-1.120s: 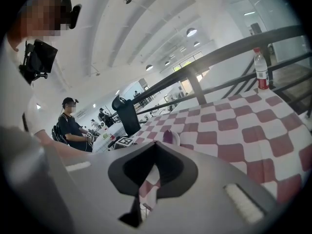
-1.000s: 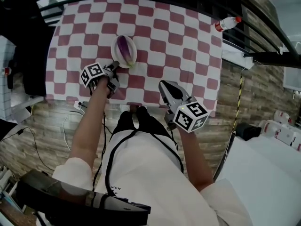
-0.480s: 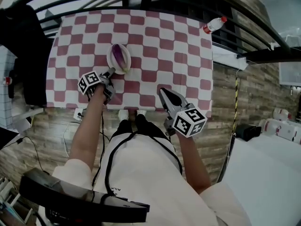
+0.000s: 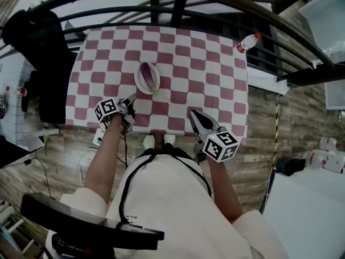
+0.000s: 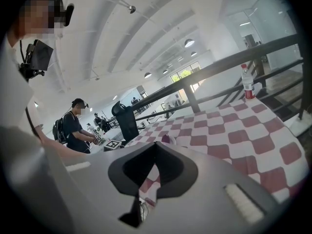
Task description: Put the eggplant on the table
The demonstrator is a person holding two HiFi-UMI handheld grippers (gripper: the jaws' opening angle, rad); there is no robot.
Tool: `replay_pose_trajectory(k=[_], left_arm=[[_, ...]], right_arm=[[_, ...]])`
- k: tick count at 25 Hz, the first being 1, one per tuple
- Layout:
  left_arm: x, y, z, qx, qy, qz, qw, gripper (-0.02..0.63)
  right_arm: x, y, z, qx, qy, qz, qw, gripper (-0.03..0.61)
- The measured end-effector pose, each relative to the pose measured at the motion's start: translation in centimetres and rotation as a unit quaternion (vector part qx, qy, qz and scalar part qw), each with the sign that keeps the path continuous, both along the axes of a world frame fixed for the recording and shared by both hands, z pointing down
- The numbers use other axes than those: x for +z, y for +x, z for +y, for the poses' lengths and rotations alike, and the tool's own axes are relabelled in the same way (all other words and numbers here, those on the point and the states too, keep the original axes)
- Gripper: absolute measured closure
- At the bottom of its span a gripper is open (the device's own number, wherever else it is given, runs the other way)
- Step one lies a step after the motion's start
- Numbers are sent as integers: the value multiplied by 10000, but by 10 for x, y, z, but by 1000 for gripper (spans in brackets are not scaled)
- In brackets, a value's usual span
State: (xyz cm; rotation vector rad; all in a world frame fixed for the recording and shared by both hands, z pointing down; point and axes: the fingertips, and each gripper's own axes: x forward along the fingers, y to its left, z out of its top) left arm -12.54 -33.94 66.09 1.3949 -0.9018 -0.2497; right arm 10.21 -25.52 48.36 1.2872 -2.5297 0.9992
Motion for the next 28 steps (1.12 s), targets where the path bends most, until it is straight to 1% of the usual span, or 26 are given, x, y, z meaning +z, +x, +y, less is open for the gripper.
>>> replay_pose_trajectory(k=[4,7,10,15,17,20,23,26,28], left_arm=[[-25,0,7,151,285,-175,9993,549],[-41,4,22,336,457,-300,9979,554],[-60,7,31,422,701,-388,9959,565],[-99,8,41,346,1079,-410,9927,586],[-117,8,44,345,1269,-482,9901,591],[-142,9,47,458,1595,-760,9832,597],[-164,8,53,576,1962,-1136,9723,609],[-189,11,58,635,2308,-1303,9621,609],[-202,18,62,730,2521,-1474,9536,609]], right_arm=[[-3,-4,-3,-109,84,23,9999,572],[-5,-7,-2,-192,132,12,9997,572],[-6,-7,-6,-264,203,23,9994,572],[-12,-8,-10,-372,298,20,9989,572],[-14,-7,-9,-402,319,23,9987,572],[-17,-5,-9,-406,350,6,9986,572],[-21,-3,-4,-458,378,-30,9982,572],[-25,-3,-2,-521,462,-47,9976,572],[-30,-4,-4,-539,542,-82,9970,572]])
